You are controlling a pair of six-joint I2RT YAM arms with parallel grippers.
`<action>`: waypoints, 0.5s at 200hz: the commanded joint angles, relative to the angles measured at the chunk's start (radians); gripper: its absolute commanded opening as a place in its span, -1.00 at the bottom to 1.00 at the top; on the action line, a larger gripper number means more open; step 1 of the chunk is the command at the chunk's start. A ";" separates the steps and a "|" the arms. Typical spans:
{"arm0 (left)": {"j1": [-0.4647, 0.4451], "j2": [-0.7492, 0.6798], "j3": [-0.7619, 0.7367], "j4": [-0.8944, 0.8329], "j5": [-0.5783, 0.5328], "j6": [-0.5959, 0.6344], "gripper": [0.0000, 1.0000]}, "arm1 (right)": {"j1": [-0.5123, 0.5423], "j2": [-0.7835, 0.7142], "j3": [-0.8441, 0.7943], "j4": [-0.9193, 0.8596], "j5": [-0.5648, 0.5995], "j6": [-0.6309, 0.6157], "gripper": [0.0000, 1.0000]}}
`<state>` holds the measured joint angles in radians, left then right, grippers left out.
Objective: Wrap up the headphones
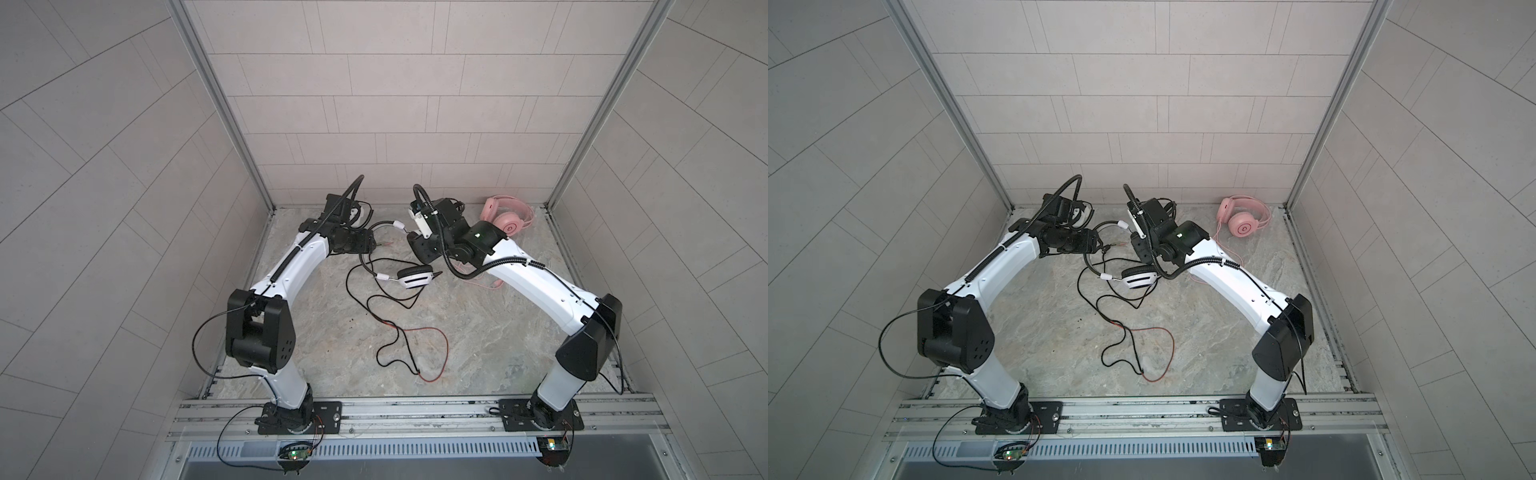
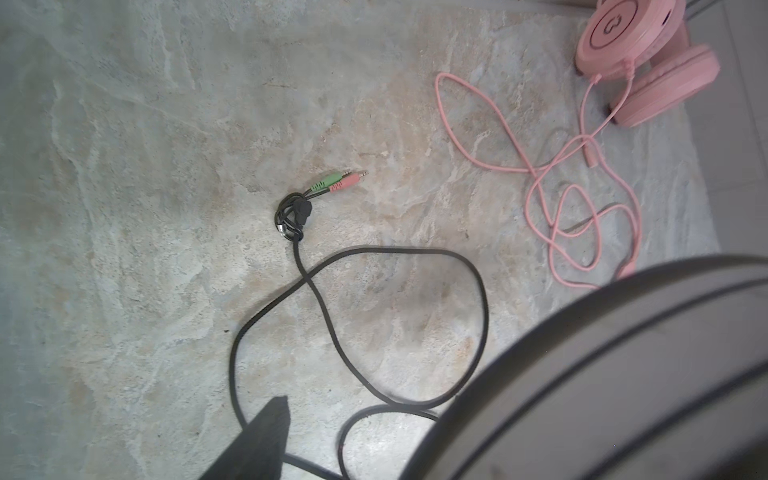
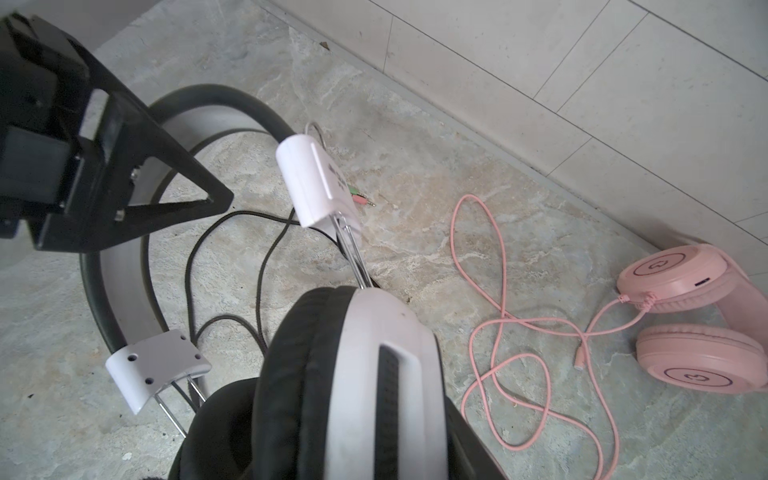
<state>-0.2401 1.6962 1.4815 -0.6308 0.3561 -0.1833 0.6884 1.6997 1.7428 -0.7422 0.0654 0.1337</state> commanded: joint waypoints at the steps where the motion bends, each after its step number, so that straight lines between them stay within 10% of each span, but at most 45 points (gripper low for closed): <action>1: 0.000 -0.014 0.015 0.010 0.016 -0.001 0.20 | 0.007 -0.006 0.017 0.029 -0.077 -0.008 -0.05; 55: 0.002 -0.029 0.011 0.017 -0.009 -0.003 -0.89 | 0.006 -0.023 -0.013 0.060 -0.052 0.021 0.09; 100: 0.033 -0.039 0.007 0.018 -0.029 -0.027 -1.00 | -0.011 -0.135 -0.099 0.035 -0.015 -0.002 0.59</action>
<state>-0.2401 1.6955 1.4803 -0.6415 0.3149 -0.1619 0.6853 1.6794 1.7050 -0.6762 0.0212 0.1467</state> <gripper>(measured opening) 0.083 0.763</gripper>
